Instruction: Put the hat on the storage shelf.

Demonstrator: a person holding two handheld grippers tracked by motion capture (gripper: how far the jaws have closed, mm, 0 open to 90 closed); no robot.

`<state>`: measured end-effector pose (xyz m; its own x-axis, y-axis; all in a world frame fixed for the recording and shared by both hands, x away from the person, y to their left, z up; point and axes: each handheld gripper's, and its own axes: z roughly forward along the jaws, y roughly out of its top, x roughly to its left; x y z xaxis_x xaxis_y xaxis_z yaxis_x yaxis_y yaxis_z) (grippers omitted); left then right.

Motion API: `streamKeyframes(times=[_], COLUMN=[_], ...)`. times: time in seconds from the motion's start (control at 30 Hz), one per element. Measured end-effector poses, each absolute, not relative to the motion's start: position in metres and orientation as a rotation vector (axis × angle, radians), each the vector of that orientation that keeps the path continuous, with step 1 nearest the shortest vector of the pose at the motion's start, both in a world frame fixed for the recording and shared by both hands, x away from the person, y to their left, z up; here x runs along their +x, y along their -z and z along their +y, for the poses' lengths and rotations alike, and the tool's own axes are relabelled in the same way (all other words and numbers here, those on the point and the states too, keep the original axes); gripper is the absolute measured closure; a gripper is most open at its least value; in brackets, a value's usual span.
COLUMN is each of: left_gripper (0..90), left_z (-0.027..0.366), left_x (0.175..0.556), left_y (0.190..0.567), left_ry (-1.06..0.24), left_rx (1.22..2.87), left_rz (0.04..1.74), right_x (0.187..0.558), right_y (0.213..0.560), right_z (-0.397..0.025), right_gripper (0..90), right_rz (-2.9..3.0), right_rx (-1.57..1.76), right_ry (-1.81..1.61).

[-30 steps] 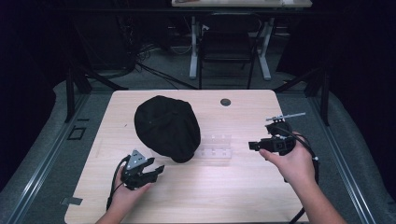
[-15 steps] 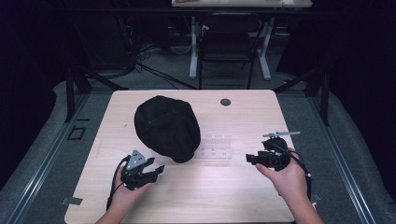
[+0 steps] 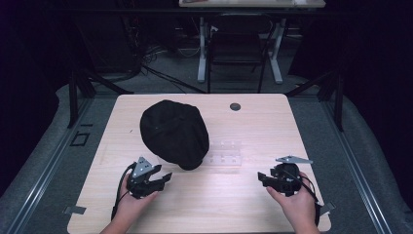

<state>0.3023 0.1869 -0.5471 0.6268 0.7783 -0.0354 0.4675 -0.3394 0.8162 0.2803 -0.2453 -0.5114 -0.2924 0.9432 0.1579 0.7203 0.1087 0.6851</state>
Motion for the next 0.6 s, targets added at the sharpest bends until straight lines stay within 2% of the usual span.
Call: streamKeyframes(times=[0.6], left_gripper=[46.6], left_z=[0.185], left_x=[0.302], left_y=[0.548], left_ry=[-0.450], left_rx=[1.992], left_rz=[0.967], right_x=[0.271], right_y=[0.548], right_z=[-0.255], right_gripper=[42.7], right_rz=[1.992], right_rx=[1.568], right_ry=[-1.028])
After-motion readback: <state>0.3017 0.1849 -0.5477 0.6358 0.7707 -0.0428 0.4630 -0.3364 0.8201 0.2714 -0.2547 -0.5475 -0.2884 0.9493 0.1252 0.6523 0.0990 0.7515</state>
